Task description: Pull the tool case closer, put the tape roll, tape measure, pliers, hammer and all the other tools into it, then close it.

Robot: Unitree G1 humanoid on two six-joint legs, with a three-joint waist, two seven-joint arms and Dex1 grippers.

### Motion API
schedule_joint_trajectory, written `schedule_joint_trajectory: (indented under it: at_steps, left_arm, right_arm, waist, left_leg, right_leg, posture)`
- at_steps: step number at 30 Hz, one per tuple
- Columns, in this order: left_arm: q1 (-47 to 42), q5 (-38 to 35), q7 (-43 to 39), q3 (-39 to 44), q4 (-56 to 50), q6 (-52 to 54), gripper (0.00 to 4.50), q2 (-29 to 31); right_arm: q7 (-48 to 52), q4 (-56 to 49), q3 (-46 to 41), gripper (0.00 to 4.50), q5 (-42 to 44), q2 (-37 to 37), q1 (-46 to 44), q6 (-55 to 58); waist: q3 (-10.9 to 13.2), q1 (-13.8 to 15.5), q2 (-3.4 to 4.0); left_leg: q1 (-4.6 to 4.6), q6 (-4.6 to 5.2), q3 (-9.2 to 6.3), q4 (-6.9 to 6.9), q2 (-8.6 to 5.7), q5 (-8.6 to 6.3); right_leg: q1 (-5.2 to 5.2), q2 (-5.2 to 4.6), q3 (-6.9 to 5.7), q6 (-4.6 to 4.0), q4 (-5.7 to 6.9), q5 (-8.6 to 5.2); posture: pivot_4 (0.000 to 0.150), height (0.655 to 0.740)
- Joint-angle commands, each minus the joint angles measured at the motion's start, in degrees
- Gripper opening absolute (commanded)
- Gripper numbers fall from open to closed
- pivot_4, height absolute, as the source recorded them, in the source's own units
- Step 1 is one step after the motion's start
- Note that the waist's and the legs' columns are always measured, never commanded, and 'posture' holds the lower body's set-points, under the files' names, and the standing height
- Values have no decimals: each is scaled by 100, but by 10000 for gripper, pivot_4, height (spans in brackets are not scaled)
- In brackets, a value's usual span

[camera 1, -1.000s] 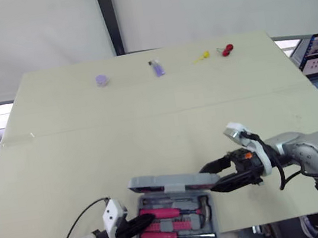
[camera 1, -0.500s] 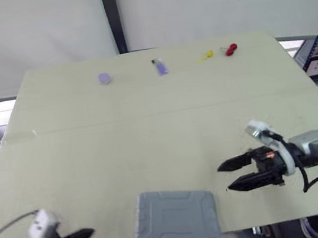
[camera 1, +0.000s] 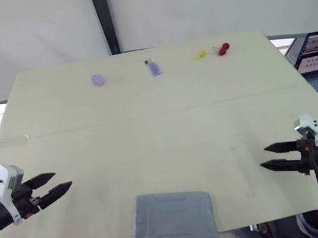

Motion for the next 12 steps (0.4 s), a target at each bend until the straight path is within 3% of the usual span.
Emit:
schedule_joint_trajectory:
  at_steps: [1,12]
  left_arm:
    - [-144,197,52,5,137,-169,44730,37]
    - [-277,432,-88,-255,177,-108,44730,87]
  right_arm:
    - [-45,119,-277,45000,-69,-39,69,-239]
    - [-48,623,-347,45000,-211,70,149,-602]
  waist:
    - [0,1,0]
    - [2,6,-4]
  left_leg:
    - [0,0,0,0,0,0]
    - [-1,0,1,4,0,0]
  right_leg:
    - [0,0,0,0,-1,0]
    - [2,-2,1,0,0,0]
  posture:
    - [1500,7400]
    - [1500,7400]
